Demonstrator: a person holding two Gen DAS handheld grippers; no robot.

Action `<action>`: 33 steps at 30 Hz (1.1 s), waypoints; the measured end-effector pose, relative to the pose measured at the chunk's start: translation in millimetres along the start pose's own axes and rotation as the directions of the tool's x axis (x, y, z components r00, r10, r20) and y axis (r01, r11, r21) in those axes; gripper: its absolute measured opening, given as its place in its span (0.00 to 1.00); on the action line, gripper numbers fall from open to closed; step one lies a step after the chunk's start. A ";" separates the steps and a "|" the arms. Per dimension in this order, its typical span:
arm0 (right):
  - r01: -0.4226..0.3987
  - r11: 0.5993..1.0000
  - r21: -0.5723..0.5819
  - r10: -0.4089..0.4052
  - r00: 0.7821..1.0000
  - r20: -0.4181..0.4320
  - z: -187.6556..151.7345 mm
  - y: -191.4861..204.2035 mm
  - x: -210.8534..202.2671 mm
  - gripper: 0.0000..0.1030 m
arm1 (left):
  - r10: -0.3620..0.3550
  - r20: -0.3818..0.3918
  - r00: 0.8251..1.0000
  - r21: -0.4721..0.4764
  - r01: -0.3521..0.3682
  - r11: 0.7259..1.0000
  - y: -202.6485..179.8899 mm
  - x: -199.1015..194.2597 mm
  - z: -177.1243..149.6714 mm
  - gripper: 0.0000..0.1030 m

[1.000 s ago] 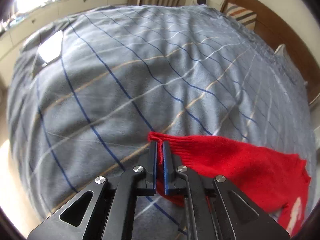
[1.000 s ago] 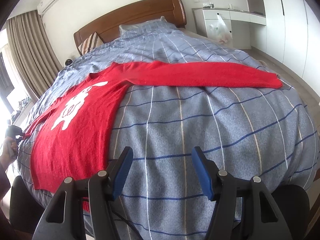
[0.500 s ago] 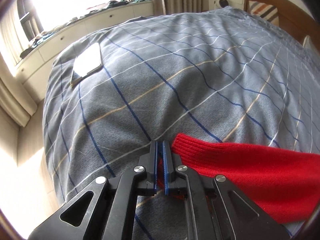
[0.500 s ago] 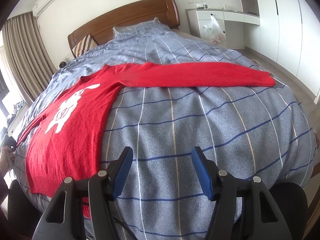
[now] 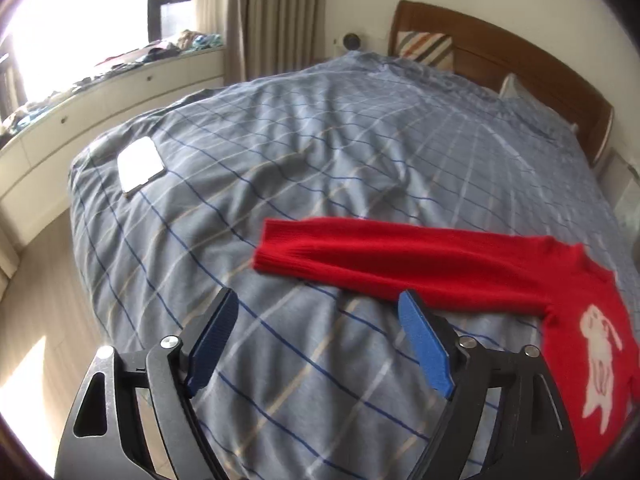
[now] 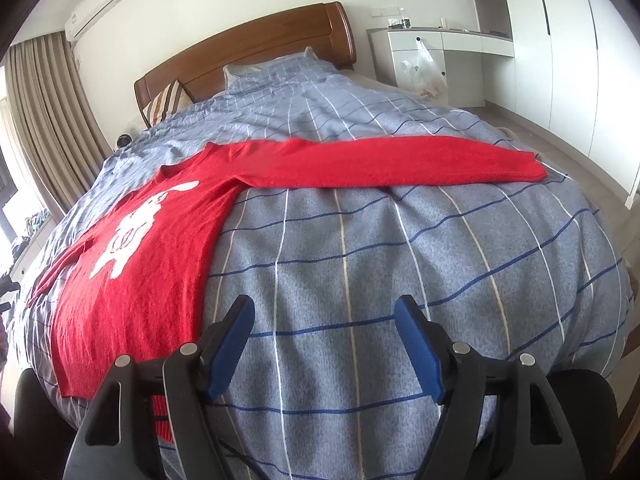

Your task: Fold small clothes

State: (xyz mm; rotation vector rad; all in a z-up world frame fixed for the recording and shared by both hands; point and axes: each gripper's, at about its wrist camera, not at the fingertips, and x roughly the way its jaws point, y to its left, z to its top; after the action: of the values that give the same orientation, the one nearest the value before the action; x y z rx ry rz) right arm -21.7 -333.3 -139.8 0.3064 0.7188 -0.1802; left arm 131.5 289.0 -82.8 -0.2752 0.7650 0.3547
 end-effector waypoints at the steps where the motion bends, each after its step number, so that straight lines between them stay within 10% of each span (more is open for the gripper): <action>1: -0.001 1.000 -0.001 0.001 1.000 -0.001 0.2 0.2 1.0 0.70 | -0.039 -0.013 0.999 0.017 0.039 0.999 -10.7 -5.4 -8.0 0.86; 7: 0.003 1.000 -0.022 -0.003 1.000 0.012 1.7 4.2 5.0 0.71 | -0.155 -0.106 0.982 0.123 0.168 0.978 -75.8 1.0 -49.6 0.86; 33: 0.037 0.998 -0.054 -0.042 0.995 -0.089 -3.4 4.6 46.2 0.80 | -0.089 -0.126 0.988 0.214 0.115 0.970 -103.3 42.2 -97.8 1.00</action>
State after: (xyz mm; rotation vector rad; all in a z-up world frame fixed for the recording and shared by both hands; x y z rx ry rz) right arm 11.6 -330.5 -172.1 0.2518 0.8178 -0.1860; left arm 140.9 168.3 -168.7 -0.1258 0.8929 0.1548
